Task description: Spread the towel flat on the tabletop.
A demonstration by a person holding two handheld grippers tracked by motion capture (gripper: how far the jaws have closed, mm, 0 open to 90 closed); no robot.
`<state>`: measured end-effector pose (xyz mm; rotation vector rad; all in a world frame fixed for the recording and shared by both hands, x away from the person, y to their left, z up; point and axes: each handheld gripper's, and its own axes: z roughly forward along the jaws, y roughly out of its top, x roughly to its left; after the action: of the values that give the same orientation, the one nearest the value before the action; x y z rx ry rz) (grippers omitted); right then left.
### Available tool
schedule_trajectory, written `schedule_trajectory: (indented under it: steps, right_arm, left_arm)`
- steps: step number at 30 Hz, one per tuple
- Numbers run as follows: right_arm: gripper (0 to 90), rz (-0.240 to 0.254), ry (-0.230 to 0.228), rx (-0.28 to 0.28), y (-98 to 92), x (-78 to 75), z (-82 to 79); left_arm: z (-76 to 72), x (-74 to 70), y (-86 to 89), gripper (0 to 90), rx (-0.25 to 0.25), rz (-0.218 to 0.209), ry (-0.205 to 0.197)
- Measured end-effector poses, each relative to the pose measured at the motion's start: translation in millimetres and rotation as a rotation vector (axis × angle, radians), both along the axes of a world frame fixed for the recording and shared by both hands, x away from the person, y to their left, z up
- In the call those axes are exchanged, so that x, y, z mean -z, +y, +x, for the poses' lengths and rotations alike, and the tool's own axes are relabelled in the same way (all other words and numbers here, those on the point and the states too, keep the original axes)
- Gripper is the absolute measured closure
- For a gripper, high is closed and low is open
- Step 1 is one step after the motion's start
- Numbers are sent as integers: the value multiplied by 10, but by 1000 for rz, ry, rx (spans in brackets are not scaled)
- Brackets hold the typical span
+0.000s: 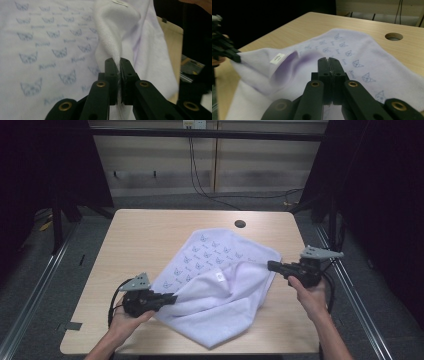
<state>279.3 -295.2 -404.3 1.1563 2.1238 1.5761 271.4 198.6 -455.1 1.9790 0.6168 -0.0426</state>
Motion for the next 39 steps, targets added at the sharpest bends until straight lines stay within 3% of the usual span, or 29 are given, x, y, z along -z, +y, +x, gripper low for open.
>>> schedule_trajectory:
  steps: [4,6,8,11,14,15,17,19,21,22,26,33,35,36,38,39]
  right_arm:
    - [888,-22,34,-36,-41,144,-351]
    - [888,-23,79,-50,-36,305,-489]
    - [888,-20,112,-65,-19,449,-614]
    - [888,-49,154,-91,35,540,-719]
    - [887,-51,157,-92,49,571,-737]
    - [887,-50,155,-92,46,580,-722]
    - [887,-52,158,-88,46,584,-700]
    - [887,-52,158,-89,52,592,-667]
    - [887,-52,158,-91,62,596,-638]
    - [886,-51,160,-89,67,599,-626]
    - [886,-49,159,-92,74,604,-597]
    - [885,-44,154,-95,57,603,-603]
    - [885,-42,156,-96,55,605,-602]
    - [885,-41,156,-98,54,604,-601]
    - [885,-36,156,-99,58,586,-612]
    - [885,-32,149,-99,59,578,-616]
  left_arm:
    - [-185,120,88,822,69,55,55]
    - [-245,165,74,778,132,52,93]
    - [-263,166,53,730,154,45,96]
    - [-142,109,17,668,114,-14,95]
    - [75,58,-74,653,58,-83,113]
    - [149,49,-130,656,40,-78,113]
    - [276,57,-287,667,18,-43,97]
    - [380,109,-495,668,42,1,114]
    - [442,190,-718,649,54,92,91]
    - [472,236,-814,628,58,115,101]
    - [553,333,-1058,617,69,158,115]
    - [406,421,-1239,520,202,216,140]
    - [352,423,-1247,594,263,227,135]
    - [331,424,-1252,688,287,217,151]
    - [284,417,-1242,848,309,216,131]
    - [245,378,-1212,860,305,210,98]
